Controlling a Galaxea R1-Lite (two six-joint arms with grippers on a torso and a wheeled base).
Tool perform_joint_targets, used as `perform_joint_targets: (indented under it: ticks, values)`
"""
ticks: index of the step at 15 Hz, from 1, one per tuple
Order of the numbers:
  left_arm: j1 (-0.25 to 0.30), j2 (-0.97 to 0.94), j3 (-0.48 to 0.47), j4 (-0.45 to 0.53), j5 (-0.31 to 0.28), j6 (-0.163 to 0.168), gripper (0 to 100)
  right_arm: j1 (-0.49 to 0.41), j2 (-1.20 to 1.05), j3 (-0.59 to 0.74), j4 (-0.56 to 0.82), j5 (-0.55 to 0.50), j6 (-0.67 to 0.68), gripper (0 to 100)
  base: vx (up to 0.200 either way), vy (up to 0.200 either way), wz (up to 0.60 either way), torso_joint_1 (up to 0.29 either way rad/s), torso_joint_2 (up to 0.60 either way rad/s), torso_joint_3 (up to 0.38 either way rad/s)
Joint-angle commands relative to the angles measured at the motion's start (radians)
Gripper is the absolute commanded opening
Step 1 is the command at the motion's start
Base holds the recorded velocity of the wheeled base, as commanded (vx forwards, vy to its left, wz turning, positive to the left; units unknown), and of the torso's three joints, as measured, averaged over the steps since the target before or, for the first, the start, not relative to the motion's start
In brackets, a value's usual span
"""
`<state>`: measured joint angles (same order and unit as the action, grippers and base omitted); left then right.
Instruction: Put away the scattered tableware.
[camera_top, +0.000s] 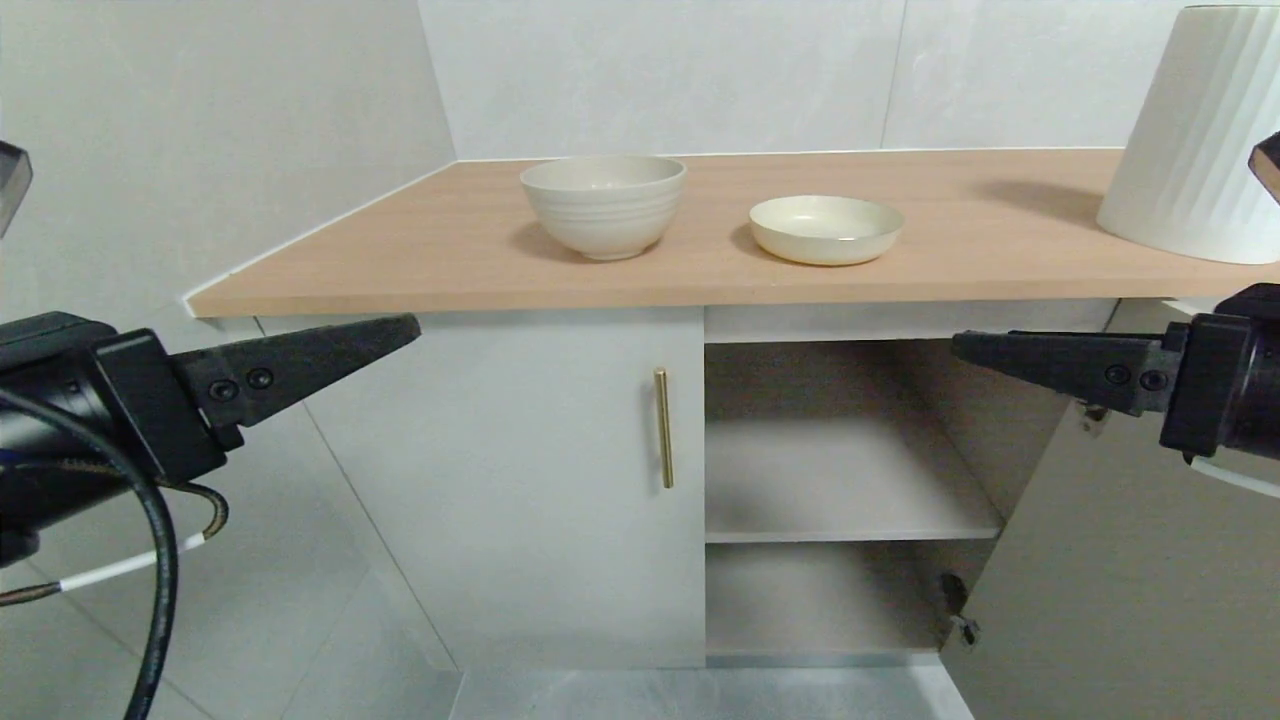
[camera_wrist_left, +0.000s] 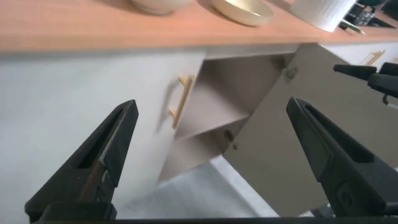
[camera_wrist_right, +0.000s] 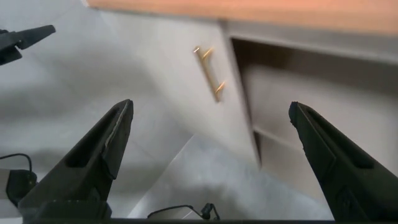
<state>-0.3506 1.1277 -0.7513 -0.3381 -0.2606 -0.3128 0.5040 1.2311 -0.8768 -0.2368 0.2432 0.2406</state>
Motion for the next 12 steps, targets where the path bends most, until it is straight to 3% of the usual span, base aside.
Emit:
perform_joint_targets:
  ticks: [1,8,12]
  values:
    - [-0.001,0.004,0.004,-0.001,0.0,0.0,100,0.001,-0.015,0.007,-0.004,0.001,0.0,100,0.2,0.0,0.0,0.012,0.0,0.002]
    - [0.002,-0.008,0.003,-0.002,0.003,-0.006,100,-0.009,-0.013,0.102,-0.162,0.004,-0.015,100,0.0,0.0,0.0,0.0,0.0,0.0]
    - [0.004,0.007,0.003,-0.001,0.003,-0.008,100,-0.009,-0.007,0.116,-0.167,0.004,-0.057,100,0.0,0.0,0.0,0.016,-0.07,-0.056]
